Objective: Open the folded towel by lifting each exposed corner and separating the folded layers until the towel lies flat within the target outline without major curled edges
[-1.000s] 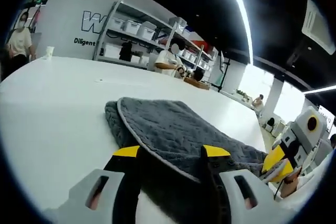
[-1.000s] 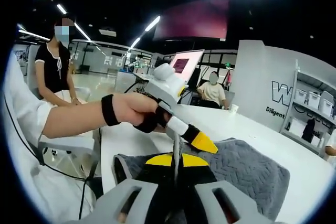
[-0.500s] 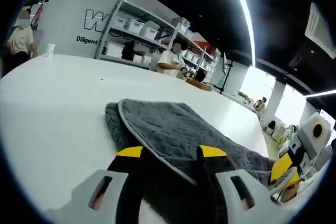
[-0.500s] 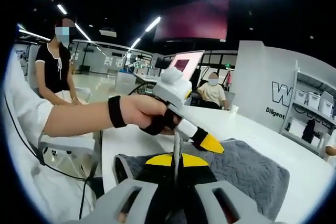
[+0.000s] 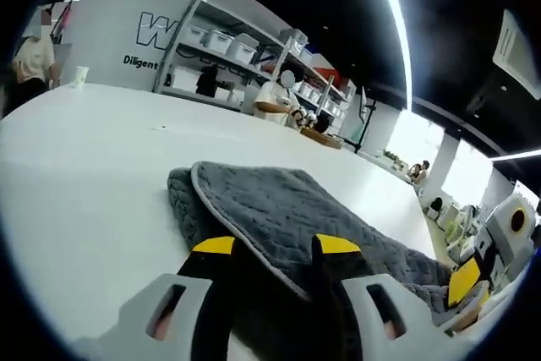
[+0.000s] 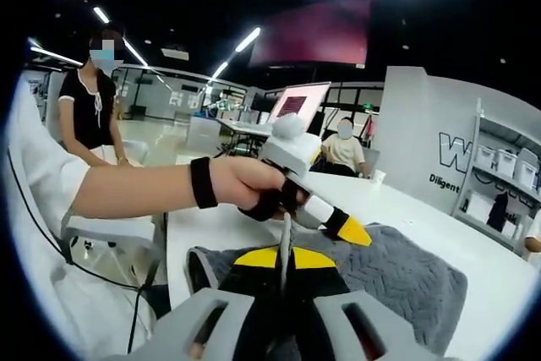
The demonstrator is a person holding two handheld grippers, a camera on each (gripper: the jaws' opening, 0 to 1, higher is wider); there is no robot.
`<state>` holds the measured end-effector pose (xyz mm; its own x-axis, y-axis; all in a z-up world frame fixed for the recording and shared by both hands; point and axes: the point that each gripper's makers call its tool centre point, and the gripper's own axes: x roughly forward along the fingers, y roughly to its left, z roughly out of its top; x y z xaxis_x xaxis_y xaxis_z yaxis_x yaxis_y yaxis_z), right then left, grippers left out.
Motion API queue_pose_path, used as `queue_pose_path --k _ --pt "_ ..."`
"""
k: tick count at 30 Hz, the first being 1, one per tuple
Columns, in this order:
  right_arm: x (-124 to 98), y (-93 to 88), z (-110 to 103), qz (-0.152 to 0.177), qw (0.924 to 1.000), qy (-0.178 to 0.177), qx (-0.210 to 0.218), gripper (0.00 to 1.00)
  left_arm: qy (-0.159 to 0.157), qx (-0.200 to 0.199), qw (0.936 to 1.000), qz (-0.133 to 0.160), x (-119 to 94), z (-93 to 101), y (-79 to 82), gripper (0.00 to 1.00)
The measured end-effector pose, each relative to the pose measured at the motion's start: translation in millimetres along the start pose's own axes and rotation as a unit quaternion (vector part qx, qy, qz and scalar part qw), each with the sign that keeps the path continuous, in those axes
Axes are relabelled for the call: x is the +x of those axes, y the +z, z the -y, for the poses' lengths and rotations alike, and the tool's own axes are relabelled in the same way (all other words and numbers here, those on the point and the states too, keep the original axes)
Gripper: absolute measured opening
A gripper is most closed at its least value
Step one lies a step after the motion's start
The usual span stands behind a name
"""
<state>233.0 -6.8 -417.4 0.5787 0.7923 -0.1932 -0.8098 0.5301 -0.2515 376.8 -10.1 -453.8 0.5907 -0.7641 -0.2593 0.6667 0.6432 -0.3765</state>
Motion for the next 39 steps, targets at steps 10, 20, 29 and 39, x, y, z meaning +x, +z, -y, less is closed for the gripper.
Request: queue_pose_path --k 10,20,29,39 --pt "-0.6 -1.9 -0.1 0.001 1.0000 0.001 0.006 0.00 0.009 -0.005 0.9999 0.000 3.0 -6.3 0.2 0.30" --pt "-1.4 -2.7 -0.4 0.000 1.0000 0.000 0.006 0.00 0.020 -0.005 0.9997 0.010 8.7 -11.7 3.9 0.29" --pt "-2.0 -2.9 -1.7 0.002 1.0000 0.001 0.006 0.00 0.031 -0.015 0.9993 0.017 16.3 -21.9 7.1 0.27" --pt "-2.7 -2.6 -2.1 0.003 1.0000 0.001 0.007 0.00 0.042 -0.009 0.9990 0.014 19.3 -32.1 15.2 0.25"
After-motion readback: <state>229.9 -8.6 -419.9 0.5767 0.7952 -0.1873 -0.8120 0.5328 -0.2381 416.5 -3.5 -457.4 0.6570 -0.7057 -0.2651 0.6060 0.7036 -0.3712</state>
